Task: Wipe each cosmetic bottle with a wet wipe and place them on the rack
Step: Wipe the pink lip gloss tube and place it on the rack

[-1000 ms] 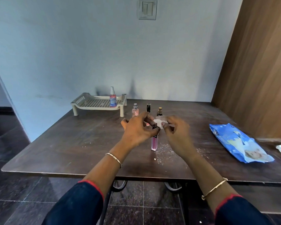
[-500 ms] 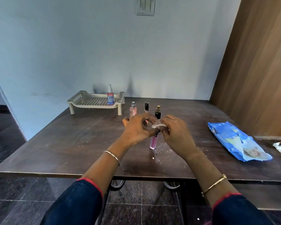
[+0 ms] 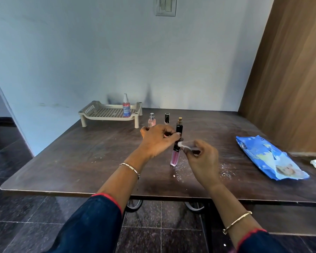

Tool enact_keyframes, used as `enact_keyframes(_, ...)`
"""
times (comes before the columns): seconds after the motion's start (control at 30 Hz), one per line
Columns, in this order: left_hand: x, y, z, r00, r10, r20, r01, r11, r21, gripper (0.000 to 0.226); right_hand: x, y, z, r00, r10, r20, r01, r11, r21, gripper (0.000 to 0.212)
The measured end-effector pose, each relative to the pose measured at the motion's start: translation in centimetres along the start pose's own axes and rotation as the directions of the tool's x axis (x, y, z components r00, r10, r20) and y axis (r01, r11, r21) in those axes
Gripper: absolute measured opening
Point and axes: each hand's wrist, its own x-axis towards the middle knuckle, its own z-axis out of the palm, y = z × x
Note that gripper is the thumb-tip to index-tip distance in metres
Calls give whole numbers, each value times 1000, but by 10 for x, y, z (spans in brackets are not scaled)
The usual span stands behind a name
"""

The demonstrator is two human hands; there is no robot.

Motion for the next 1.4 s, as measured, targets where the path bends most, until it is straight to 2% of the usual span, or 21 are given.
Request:
enact_keyframes(0.1, 5, -2, -1, 1000, 0, 24, 0, 1000, 28, 24, -10, 5, 1, 996, -53, -65, 48, 997, -68, 12)
enact_keyframes(0.17, 12, -4, -3, 994, -45, 104, 49, 998, -36, 27, -9, 2, 1, 967, -229, -115, 210, 965, -154, 10)
enact_keyframes(0.23, 18, -7, -5, 980, -62, 189, 86, 989, -119, 33, -6, -3, 1, 901, -428, -67, 392, 872, -295, 7)
enact_keyframes(0.3, 23, -7, -7, 964, -99, 246, 140, 978, -155, 33, -2, -8, 3, 850, -526, -12, 482, 787, -386, 7)
enact_keyframes(0.43, 27, 0, -14, 934, -145, 328, 229, 945, -235, 15, 0, -9, 6, 814, -574, 92, 552, 713, -433, 15)
enact_keyframes(0.53, 28, 1, -15, 928, -160, 336, 243, 944, -222, 16, -9, 0, 8, 785, -550, 286, 617, 652, -441, 23)
enact_keyframes(0.63, 33, 0, -15, 916, -178, 359, 252, 952, -173, 21, -18, 12, 11, 721, -484, 496, 687, 590, -424, 28)
enact_keyframes(0.7, 34, -2, -16, 916, -178, 361, 252, 953, -170, 27, -16, 13, 11, 696, -443, 565, 702, 585, -407, 26)
enact_keyframes(0.77, 34, -4, -19, 913, -181, 365, 254, 953, -163, 30, -10, 7, 8, 722, -451, 524, 677, 615, -404, 21)
enact_keyframes(0.87, 34, -5, -22, 907, -181, 381, 257, 954, -157, 31, 1, -9, 4, 781, -523, 341, 624, 635, -455, 22)
enact_keyframes(0.97, 34, -6, -20, 912, -186, 366, 258, 953, -160, 31, 3, -10, 4, 767, -584, 266, 628, 596, -501, 15)
enact_keyframes(1.03, 35, -5, -19, 912, -193, 362, 265, 950, -162, 25, -2, -4, 6, 752, -574, 324, 654, 590, -473, 18)
enact_keyframes(1.13, 36, -5, -20, 908, -192, 372, 264, 953, -152, 23, -12, 12, 9, 672, -503, 544, 736, 541, -407, 22)
enact_keyframes(1.2, 36, -5, -20, 905, -194, 378, 265, 953, -144, 24, -12, 14, 8, 651, -459, 604, 743, 549, -384, 21)
enact_keyframes(1.27, 35, -5, -19, 903, -192, 383, 271, 949, -163, 22, -7, 7, 4, 689, -483, 541, 716, 571, -401, 18)
enact_keyframes(1.33, 34, -5, -19, 903, -187, 386, 270, 947, -173, 17, 2, -4, 2, 743, -539, 398, 669, 573, -474, 15)
enact_keyframes(1.4, 35, -4, -20, 901, -194, 388, 273, 949, -160, 12, 10, -14, 0, 759, -586, 284, 631, 554, -543, 11)
